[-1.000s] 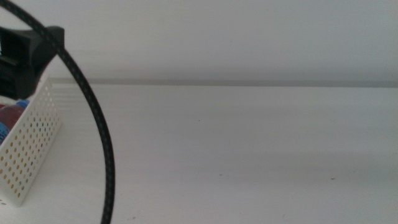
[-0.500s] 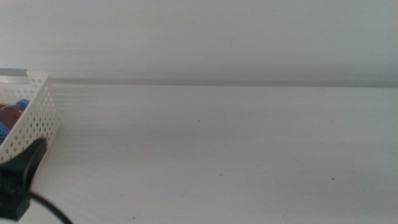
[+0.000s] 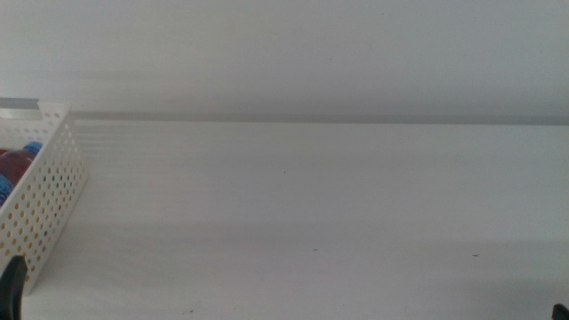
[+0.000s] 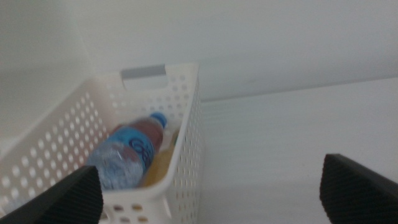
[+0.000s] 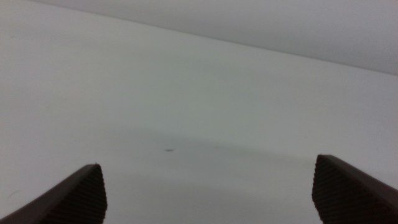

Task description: Use arms to grab the bottles and put them into the dustbin to the left of the table.

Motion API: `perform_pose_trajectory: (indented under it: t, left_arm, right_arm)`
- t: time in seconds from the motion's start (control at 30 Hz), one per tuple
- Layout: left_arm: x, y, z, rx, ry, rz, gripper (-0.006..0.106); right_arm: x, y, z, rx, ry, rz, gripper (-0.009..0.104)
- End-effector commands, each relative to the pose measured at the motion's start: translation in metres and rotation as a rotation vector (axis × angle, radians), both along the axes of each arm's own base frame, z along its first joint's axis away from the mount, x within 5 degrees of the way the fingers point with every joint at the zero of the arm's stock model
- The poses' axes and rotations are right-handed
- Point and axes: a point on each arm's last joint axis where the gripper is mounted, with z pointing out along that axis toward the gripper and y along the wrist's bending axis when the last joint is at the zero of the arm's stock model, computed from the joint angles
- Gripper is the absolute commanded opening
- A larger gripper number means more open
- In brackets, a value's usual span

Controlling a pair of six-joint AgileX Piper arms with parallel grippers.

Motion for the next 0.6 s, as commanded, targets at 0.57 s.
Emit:
perform_pose_trajectory:
  t: [0.57]
  left_arm:
    - [0.004, -0.005, -0.034, -0.035, -0.065, -0.085, 0.094]
  right_arm:
    - [0.004, -0.002, -0.002, -0.011, -0.178, -0.042, 0.088]
